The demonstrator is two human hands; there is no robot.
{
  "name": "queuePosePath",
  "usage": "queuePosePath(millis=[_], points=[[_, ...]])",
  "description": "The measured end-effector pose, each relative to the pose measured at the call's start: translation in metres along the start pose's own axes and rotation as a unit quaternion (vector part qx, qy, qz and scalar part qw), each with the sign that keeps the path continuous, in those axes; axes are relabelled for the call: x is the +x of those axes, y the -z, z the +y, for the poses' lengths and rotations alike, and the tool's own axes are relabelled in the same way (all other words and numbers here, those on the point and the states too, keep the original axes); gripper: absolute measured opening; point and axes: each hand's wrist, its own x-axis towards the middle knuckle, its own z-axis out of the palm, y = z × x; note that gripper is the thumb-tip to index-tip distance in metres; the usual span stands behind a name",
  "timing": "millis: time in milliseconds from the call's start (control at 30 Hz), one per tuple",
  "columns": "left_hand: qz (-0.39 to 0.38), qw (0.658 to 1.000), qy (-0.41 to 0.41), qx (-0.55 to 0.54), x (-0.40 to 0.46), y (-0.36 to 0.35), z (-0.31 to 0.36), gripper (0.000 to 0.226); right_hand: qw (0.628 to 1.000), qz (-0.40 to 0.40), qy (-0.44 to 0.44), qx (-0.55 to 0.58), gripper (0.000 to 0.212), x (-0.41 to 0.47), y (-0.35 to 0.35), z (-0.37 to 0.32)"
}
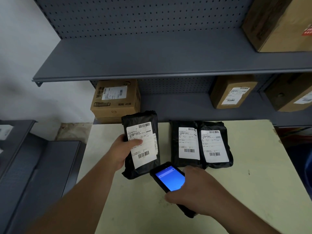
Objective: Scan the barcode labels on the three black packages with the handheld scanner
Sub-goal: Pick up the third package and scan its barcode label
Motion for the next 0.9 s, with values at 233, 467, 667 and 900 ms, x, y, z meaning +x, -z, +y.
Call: queuePosePath(millis=[233,467,667,900], points=[[0.016,0.999,0.024,0.014,0.011,-0.007,-0.007,0.036,0.999,-0.003,-0.025,0.020,0.047,0.003,0.003,0.014],[0.035,0.998,0.053,0.025,0.025,-0.025,-0.013,0.023,0.998,-0.010,-0.053,0.042,0.048,0.012,0.006,0.036],[0.039,0.995,0.068,0.061,0.048,-0.044,-0.023,0.011,0.996,-0.029,-0.072,0.050,0.047,0.022,0.010,0.054],[0.052,0.990,0.088,0.095,0.074,-0.055,-0.026,0.016,0.991,-0.042,-0.109,0.066,0.056,0.034,0.015,0.072]])
